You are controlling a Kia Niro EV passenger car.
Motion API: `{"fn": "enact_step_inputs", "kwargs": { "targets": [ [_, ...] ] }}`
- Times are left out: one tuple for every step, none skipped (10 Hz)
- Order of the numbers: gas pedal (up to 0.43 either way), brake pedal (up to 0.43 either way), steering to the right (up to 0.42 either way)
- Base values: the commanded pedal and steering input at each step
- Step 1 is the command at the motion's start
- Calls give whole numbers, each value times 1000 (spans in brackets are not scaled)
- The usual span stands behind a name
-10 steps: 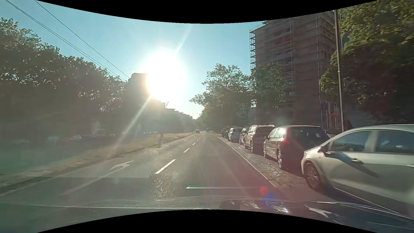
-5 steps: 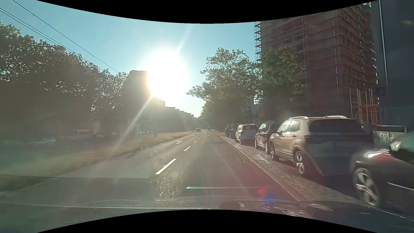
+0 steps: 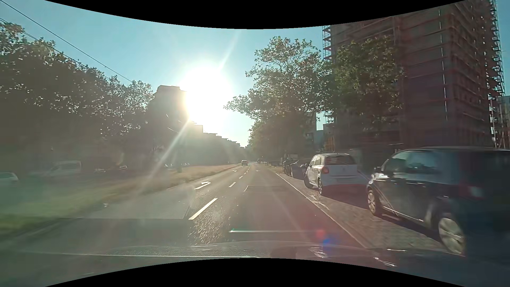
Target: Follow the waypoints while adhering to traffic rules and regulations
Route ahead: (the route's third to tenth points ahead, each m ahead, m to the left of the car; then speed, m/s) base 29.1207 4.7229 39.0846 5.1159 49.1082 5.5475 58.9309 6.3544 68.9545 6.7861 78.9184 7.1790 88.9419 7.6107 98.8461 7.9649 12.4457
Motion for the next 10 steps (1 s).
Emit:
{"fn": "enact_step_inputs", "kwargs": {
  "targets": [
    [0, 0, -4],
    [0, 0, -4],
    [0, 0, -4],
    [0, 0, -4],
    [0, 0, -4],
    [0, 0, -4],
    [0, 0, -4],
    [0, 0, -4],
    [0, 0, -5],
    [0, 0, -5]
  ]
}}
